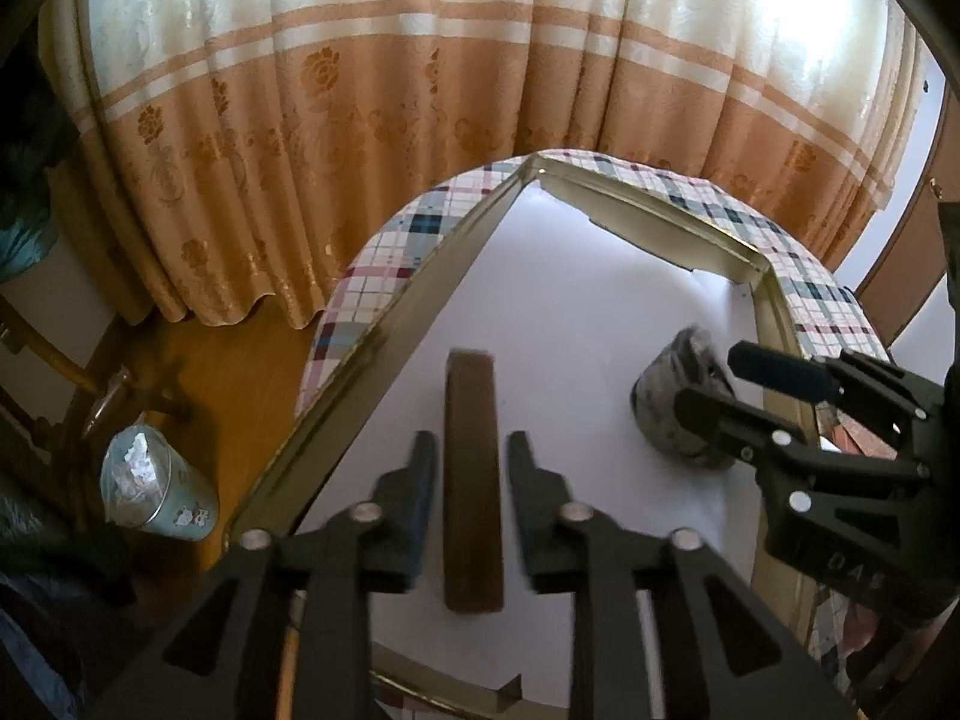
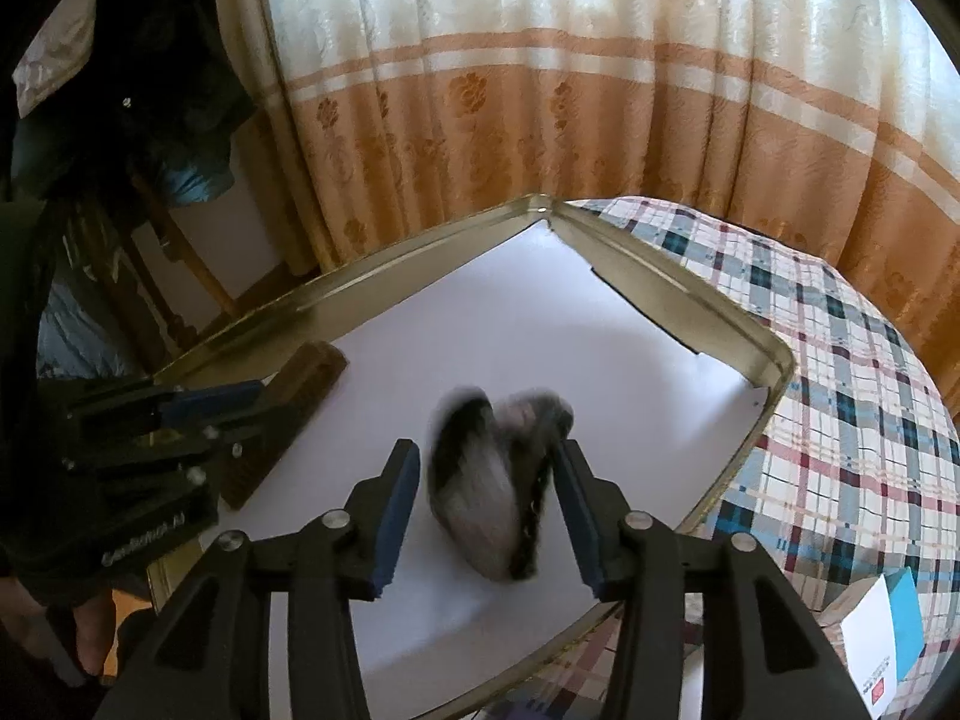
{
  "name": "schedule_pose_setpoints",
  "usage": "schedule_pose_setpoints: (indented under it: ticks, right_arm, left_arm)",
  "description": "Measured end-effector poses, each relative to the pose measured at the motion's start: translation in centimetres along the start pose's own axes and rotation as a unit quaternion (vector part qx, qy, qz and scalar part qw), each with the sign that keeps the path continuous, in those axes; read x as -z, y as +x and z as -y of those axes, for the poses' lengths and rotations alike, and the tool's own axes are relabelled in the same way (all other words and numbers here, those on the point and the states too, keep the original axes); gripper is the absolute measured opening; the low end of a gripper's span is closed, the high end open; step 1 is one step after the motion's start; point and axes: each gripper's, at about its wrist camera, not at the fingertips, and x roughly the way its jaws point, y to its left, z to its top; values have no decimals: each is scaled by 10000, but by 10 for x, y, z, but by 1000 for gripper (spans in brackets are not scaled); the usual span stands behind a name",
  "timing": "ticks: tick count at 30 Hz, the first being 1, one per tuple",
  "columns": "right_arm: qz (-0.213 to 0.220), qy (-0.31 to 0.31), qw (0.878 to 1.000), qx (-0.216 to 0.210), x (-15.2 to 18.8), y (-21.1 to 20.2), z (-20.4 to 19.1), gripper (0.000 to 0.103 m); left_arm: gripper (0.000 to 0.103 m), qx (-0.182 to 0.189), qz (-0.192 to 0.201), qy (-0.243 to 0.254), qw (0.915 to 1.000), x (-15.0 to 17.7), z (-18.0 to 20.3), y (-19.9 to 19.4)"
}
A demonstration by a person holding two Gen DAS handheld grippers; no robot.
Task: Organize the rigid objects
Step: 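Lower both objects onto the tray paper and open both tools, then grasp the purple cube with the right tool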
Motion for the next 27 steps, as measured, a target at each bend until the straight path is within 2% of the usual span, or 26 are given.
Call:
schedule_pose_setpoints:
  ticks: [2,4,9,11,15,18,23,27]
  right_arm:
    - [28,16,10000,26,0,-3,1,64]
    - [44,43,10000,33,-1,-6,2,67]
    - [172,199,9996,34,3,-25,7,67]
    - [261,334,9991,37,7,-39,12,68]
    - [383,577,9976,95,23,-64,24,74]
    - [378,844,9955,191,43,-79,31,74]
    - [243,866,9957,205,66,-82,23,74]
    - [31,1012,9947,158,82,-74,20,74]
  left_arm:
    - [59,-73,59,36,9999,1,3,-4]
    - [70,-87,90,-1,9999,1,3,-6]
    - [71,-115,74,-104,9999,0,-1,-9]
    - [76,-139,89,-165,9997,0,-1,-10]
    - [81,-252,166,-135,9995,1,6,-16]
    - [92,-370,252,-69,9990,3,13,-24]
    - [93,-544,444,15,9975,9,22,-41]
    - [93,-501,494,10,9975,12,27,-51]
